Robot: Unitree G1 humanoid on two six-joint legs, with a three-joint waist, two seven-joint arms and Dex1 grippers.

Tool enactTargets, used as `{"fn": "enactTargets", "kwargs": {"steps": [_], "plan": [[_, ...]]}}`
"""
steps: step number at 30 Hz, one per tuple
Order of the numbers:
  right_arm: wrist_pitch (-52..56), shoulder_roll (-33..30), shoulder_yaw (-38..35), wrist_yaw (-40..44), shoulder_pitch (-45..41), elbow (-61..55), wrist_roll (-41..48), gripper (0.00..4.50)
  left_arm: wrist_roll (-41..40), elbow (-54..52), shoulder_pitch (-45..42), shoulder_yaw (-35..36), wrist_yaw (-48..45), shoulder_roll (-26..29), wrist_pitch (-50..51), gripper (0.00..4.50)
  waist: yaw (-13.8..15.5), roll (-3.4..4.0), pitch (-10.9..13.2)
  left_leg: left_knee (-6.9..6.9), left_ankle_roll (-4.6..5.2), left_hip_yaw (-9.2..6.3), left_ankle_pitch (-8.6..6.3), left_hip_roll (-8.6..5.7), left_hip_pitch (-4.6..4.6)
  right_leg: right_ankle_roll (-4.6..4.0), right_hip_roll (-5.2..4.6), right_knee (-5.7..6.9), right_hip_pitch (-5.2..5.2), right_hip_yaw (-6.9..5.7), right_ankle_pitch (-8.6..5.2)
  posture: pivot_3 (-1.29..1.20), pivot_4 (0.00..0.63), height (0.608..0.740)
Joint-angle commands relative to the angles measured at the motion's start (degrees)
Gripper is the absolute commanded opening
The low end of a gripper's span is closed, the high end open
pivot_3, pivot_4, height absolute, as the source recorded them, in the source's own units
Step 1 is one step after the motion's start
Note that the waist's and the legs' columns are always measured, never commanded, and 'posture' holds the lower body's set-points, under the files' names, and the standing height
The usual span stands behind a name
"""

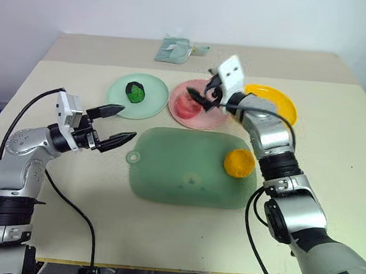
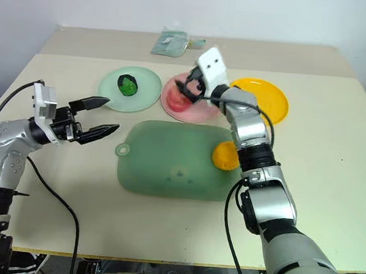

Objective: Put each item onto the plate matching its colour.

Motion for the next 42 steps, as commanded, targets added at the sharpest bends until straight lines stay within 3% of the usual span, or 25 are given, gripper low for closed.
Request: {"fn": "enactTargets", "kwargs": {"steps": [1, 7, 12, 15, 19, 28, 33, 36, 42], "plan": [[6.7, -5.6, -2.3, 9.2, 2.1, -12.6, 6.9, 4.46, -4.0, -3.2, 0.3, 2.6, -2.5, 2.2, 2.3, 4.50, 0.0, 0.00, 0.0, -0.01, 0.00, 0.00, 0.00, 0.00, 0.00, 0.00, -0.01, 0.00, -0.01, 0.01, 0.00, 0.00, 0.150, 0.738], [22.8, -21.9, -1.5, 23.4, 13.8, -31.8, 15.3, 4.46, -8.3, -5.5, 1.2, 1.0, -7.7, 5.0, 9.3, 4.50, 0.2, 0.03, 0.0, 0.00, 0.36, 0.00, -0.22, 0.00, -0.01, 0.00, -0.02, -0.09, 0.04, 0.01, 0.00, 0.00, 0.150, 0.738], [24.1, -33.1, -4.6, 30.7, 25.0, -37.7, 17.9, 4.46, -5.7, -5.8, 1.0, -2.2, -10.1, 5.1, 8.6, 4.50, 0.2, 0.06, 0.0, -0.03, 0.43, 0.04, -0.26, 0.08, 0.00, -0.01, -0.01, -0.08, 0.02, 0.04, -0.01, 0.00, 0.150, 0.738], [23.6, -35.6, -5.1, 31.0, 28.8, -38.1, 17.6, 4.46, -5.5, -4.8, -0.3, -2.9, -10.5, 4.7, 8.6, 4.50, 0.1, 0.06, 0.0, 0.03, 0.44, 0.06, -0.27, 0.08, 0.01, -0.01, -0.01, -0.10, 0.07, 0.04, -0.01, 0.00, 0.150, 0.738], [23.5, -35.0, -4.8, 30.2, 32.2, -38.2, 18.0, 4.46, -4.7, -3.0, -2.5, -3.3, -11.4, 4.4, 8.3, 4.50, 0.2, 0.05, 0.0, 0.03, 0.44, 0.08, -0.27, 0.11, 0.01, -0.02, -0.01, -0.08, 0.06, 0.05, 0.00, 0.00, 0.150, 0.738], [18.4, -35.0, 2.3, 28.0, 34.4, -35.6, 9.7, 4.46, -3.3, -2.0, -3.2, -2.8, -11.5, 4.0, 7.3, 4.50, 0.2, 0.05, 0.0, 0.04, 0.39, 0.09, -0.24, 0.09, 0.00, -0.01, -0.02, -0.12, 0.08, 0.05, 0.00, 0.00, 0.150, 0.738], [22.1, -31.9, -0.1, 26.1, 29.5, -36.6, 13.2, 3.10, -3.3, -2.5, -2.2, -2.3, -10.9, 4.0, 6.8, 4.50, 0.0, 0.06, 0.0, 0.04, 0.39, 0.08, -0.24, 0.11, 0.01, -0.01, -0.01, -0.12, 0.07, 0.05, 0.00, 0.00, 0.150, 0.738], [22.3, -27.3, -4.5, 20.3, 22.7, -31.6, 14.5, 3.10, -3.3, -2.0, -2.8, -1.3, -8.9, 2.7, 5.5, 4.50, 0.2, 0.06, 0.0, 0.04, 0.38, 0.08, -0.24, 0.10, 0.00, -0.01, -0.01, -0.10, 0.05, 0.05, 0.00, 0.00, 0.150, 0.738], [9.2, -22.4, -5.1, 0.0, 9.2, -6.9, 0.9, 3.10, -1.5, -1.1, -4.4, -1.2, -5.1, 0.3, 2.2, 4.50, 1.0, 0.01, 0.0, 0.06, 0.10, 0.09, -0.07, 0.06, 0.01, -0.04, 0.00, -0.11, 0.08, 0.05, 0.03, 0.00, 0.150, 0.738]]}}
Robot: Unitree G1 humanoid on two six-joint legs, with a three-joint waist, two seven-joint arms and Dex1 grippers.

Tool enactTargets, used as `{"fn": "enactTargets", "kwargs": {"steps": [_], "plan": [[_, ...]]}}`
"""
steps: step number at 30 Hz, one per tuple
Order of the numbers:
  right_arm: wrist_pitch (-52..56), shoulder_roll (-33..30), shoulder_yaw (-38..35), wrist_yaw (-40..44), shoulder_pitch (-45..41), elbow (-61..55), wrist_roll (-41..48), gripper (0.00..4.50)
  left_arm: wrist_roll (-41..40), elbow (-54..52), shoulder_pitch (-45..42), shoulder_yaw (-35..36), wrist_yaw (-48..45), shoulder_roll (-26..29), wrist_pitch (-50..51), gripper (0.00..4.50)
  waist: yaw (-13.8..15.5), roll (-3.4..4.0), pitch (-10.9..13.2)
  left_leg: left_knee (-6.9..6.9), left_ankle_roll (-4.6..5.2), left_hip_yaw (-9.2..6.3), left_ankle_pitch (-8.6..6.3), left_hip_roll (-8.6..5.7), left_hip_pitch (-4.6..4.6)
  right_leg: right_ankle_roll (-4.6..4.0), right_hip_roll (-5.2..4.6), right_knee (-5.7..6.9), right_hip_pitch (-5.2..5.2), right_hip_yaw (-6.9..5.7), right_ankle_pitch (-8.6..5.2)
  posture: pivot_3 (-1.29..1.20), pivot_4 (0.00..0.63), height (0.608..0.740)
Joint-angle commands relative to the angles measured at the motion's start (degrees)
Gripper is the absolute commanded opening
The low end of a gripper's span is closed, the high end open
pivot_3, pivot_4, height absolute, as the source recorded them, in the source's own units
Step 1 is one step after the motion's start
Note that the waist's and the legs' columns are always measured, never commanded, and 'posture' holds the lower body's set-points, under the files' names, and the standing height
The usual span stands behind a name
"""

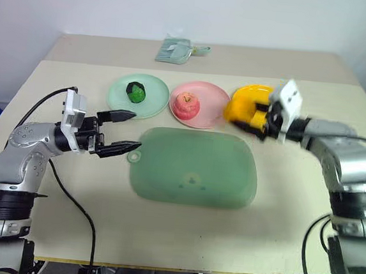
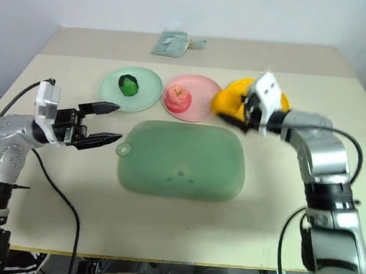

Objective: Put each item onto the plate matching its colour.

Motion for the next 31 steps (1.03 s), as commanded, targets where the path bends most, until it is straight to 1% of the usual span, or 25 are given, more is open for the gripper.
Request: {"fn": "enactTargets", "kwargs": {"steps": [1, 2, 4, 6, 7, 11, 13, 15, 17, 19, 22, 25, 26, 28, 31], "plan": [[-7.8, 1.6, -1.8, -10.1, -5.3, 13.3, -6.5, 3.10, 1.7, -0.4, -1.4, 1.0, 2.6, -1.0, -3.3, 4.50, 0.3, -0.01, 0.0, -0.02, -0.01, 0.01, 0.00, 0.00, 0.00, 0.00, 0.00, -0.02, 0.00, 0.00, 0.00, 0.00, 0.150, 0.738], [-9.7, 2.1, -1.5, -11.5, -6.6, 16.5, -7.7, 3.10, 2.0, -0.3, -1.5, 1.0, 3.5, -1.5, -3.5, 4.50, 0.4, -0.01, 0.0, -0.04, -0.01, 0.05, 0.00, 0.00, -0.01, 0.00, -0.01, -0.03, -0.02, 0.01, 0.00, 0.00, 0.150, 0.738], [-11.9, 3.3, -1.3, -11.8, -8.1, 20.7, -8.3, 3.10, 1.5, -0.8, -1.4, 0.9, 3.8, -1.7, -2.9, 4.50, 0.3, 0.00, 0.0, -0.07, -0.01, 0.06, 0.01, 0.00, -0.02, 0.00, 0.00, -0.03, -0.05, 0.02, 0.00, 0.00, 0.150, 0.738], [-13.0, 4.1, -1.5, -11.5, -8.9, 23.9, -8.4, 4.11, 1.1, -1.5, -1.0, 0.8, 3.3, -1.4, -2.4, 4.50, -0.2, 0.00, 0.0, -0.07, -0.01, 0.08, 0.01, 0.01, -0.03, 0.00, 0.00, -0.01, -0.07, 0.03, 0.00, 0.00, 0.150, 0.738], [-13.6, 4.3, -1.5, -11.5, -9.2, 24.9, -8.7, 4.47, 1.2, -1.6, -0.8, 0.9, 3.2, -1.3, -2.6, 4.50, -0.4, 0.01, 0.0, -0.07, -0.01, 0.08, 0.02, 0.01, -0.03, 0.00, 0.00, 0.00, -0.06, 0.03, 0.00, 0.00, 0.150, 0.738], [-17.8, 4.8, -2.7, -12.3, -9.8, 25.0, -8.8, 4.47, 0.2, -1.8, -0.4, 1.5, 2.5, -0.5, -1.4, 4.50, -1.0, 0.02, 0.0, -0.05, -0.02, 0.09, 0.03, 0.01, -0.02, 0.00, 0.01, 0.04, -0.08, 0.05, 0.00, 0.00, 0.150, 0.738], [-16.2, 6.2, -5.7, -8.8, -9.5, 20.7, -3.1, 4.47, -0.4, -1.9, -0.2, 1.9, 2.1, -0.1, -0.6, 4.50, -1.1, 0.02, 0.0, -0.07, -0.04, 0.10, 0.04, 0.03, -0.02, 0.00, 0.06, 0.07, -0.11, 0.10, 0.00, 0.00, 0.150, 0.738], [-13.8, 7.3, -7.0, -3.8, -8.1, 15.1, 2.0, 4.47, -0.7, -1.5, -0.2, 2.2, 1.6, 0.4, -0.6, 4.50, -1.1, 0.03, 0.0, -0.08, -0.04, 0.10, 0.04, 0.06, -0.02, 0.00, 0.09, 0.07, -0.12, 0.12, 0.00, 0.00, 0.150, 0.738], [-9.3, 6.7, -6.1, 5.2, -2.1, 1.4, 9.8, 4.47, -1.6, -0.9, -0.5, 2.8, 0.6, 1.2, 0.4, 4.50, -0.9, 0.03, 0.0, -0.08, -0.04, 0.12, 0.03, 0.08, -0.02, 0.00, 0.11, 0.07, -0.13, 0.15, 0.00, 0.00, 0.150, 0.738], [-6.8, 5.9, -5.1, 10.9, 3.1, -9.4, 15.1, 4.47, -2.0, -0.1, -1.1, 3.2, -0.3, 1.9, 0.8, 4.50, -0.5, 0.00, 0.0, -0.07, -0.03, 0.07, 0.03, 0.11, -0.02, 0.00, 0.16, 0.03, -0.09, 0.15, 0.00, 0.00, 0.150, 0.738], [-4.8, 4.1, -3.1, 15.0, 8.3, -16.5, 16.9, 4.47, -2.0, 0.4, -0.9, 3.5, -1.1, 2.7, 1.0, 4.50, -0.4, 0.01, 0.0, -0.01, 0.04, 0.04, -0.02, 0.07, -0.02, 0.01, 0.15, -0.03, -0.02, 0.18, 0.00, 0.00, 0.150, 0.738], [-4.0, 1.0, -2.0, 19.8, 13.9, -22.1, 18.1, 4.47, -1.9, -0.4, 0.4, 3.8, -1.2, 2.9, 1.1, 4.50, -0.3, 0.00, 0.0, 0.05, 0.33, 0.05, -0.19, 0.05, 0.00, 0.05, 0.13, -0.02, 0.03, 0.23, 0.04, 0.00, 0.150, 0.738], [-4.5, -0.1, -1.3, 20.7, 15.6, -23.4, 17.2, 4.47, -2.1, -0.9, 0.7, 4.0, -1.0, 2.8, 1.2, 4.50, -0.3, 0.00, 0.0, 0.05, 0.34, 0.05, -0.20, 0.05, 0.01, 0.05, 0.14, -0.02, 0.03, 0.23, 0.04, 0.00, 0.150, 0.738], [-6.0, -1.3, 0.2, 20.8, 17.6, -24.3, 14.5, 4.47, -2.4, -1.8, 1.1, 4.2, -0.5, 2.9, 1.7, 4.50, -0.5, 0.00, 0.0, 0.03, 0.34, 0.05, -0.20, 0.07, 0.01, 0.05, 0.14, -0.01, 0.01, 0.24, 0.04, 0.00, 0.150, 0.738], [-6.4, -0.4, 0.9, 19.2, 17.2, -22.7, 13.2, 4.47, -2.1, -2.2, 1.4, 4.2, -0.2, 3.3, 1.8, 4.50, -0.8, 0.00, 0.0, 0.01, 0.34, 0.07, -0.20, 0.08, 0.01, 0.05, 0.14, 0.01, -0.04, 0.27, 0.04, 0.00, 0.150, 0.738]]}}
